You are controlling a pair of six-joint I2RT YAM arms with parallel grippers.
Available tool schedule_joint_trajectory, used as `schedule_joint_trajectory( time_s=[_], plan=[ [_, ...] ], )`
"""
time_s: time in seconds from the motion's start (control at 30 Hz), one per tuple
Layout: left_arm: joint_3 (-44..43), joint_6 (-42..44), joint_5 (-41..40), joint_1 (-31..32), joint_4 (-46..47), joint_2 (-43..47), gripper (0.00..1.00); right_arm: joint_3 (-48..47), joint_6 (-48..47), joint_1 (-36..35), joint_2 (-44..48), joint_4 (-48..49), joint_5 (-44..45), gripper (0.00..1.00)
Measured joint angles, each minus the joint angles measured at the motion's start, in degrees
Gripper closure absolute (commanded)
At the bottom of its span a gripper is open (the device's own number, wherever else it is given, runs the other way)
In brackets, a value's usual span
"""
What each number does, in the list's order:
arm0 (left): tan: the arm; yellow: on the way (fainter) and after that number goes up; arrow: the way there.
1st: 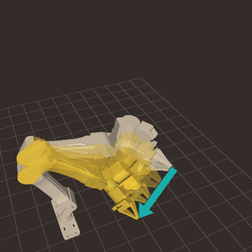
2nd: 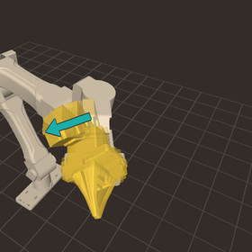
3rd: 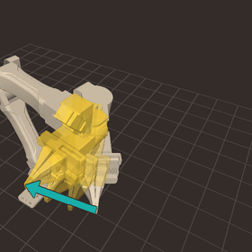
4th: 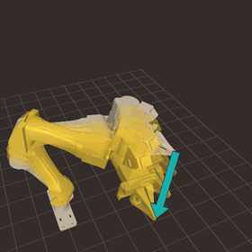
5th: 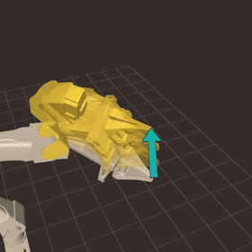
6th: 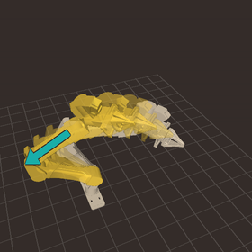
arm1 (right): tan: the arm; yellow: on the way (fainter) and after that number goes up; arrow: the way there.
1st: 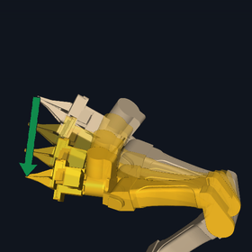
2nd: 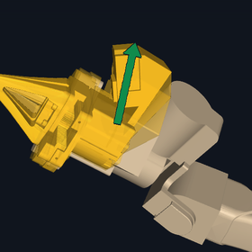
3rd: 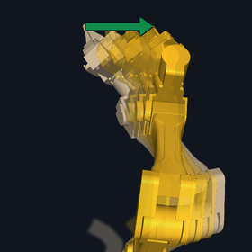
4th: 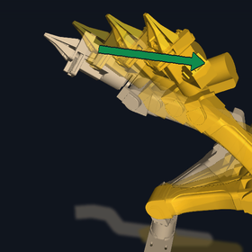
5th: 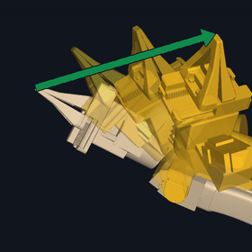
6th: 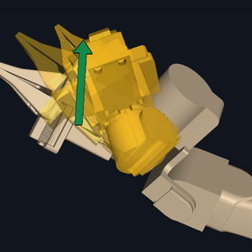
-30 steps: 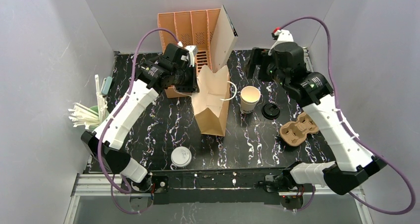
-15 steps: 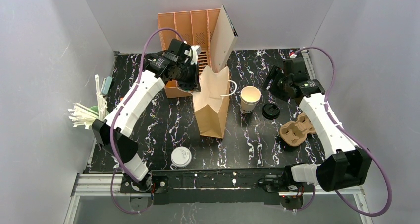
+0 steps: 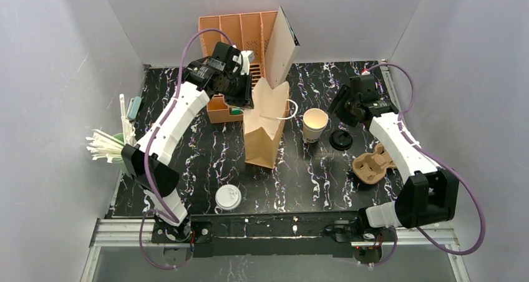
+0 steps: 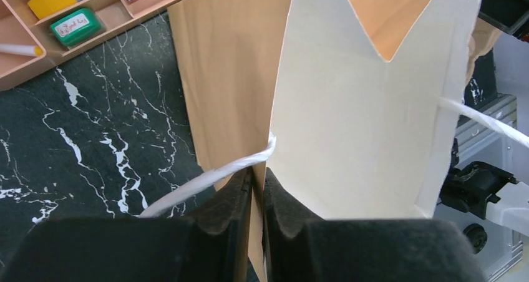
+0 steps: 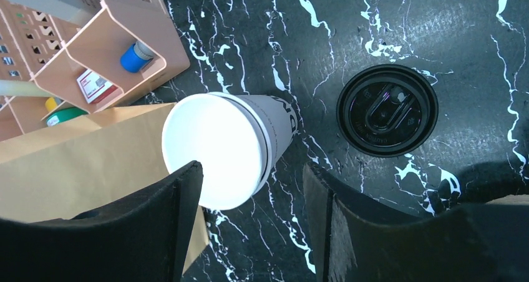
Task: Pack the takeout coffee
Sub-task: Place the takeout bag at the center of the board.
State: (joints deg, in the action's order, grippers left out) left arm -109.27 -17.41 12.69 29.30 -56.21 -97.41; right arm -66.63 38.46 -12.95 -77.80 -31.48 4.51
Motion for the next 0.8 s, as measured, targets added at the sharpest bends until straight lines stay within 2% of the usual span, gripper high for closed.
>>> schedule_joint_trajectory(
  time_s=[0.2,0.37,0.53,0.63,0.8],
  plan=[
    [-3.04,1.38,-1.88,-0.15,-1.31,-2.89,0.75,0.02,0.15,-0.81,-2.95,1.70,0.66,0.37],
    [-4.81,2.10,-3.63,-0.26,-1.88,-2.93,0.59,0.02,-0.13,-2.16,-5.20,2.23,1.75,0.41],
    [-8.92,2.47,-5.07,-0.26,-2.80,-2.93,0.52,0.02,-0.83,-3.28,-7.23,2.54,3.23,0.44],
    [-10.99,2.45,-5.33,-0.26,-2.95,-2.49,0.51,0.02,-1.16,-3.58,-7.34,2.56,4.42,0.42],
    [-11.17,2.21,-4.83,-0.26,-2.89,0.59,0.48,-0.44,-1.57,-3.69,-7.56,1.92,7.34,0.33]
  ],
)
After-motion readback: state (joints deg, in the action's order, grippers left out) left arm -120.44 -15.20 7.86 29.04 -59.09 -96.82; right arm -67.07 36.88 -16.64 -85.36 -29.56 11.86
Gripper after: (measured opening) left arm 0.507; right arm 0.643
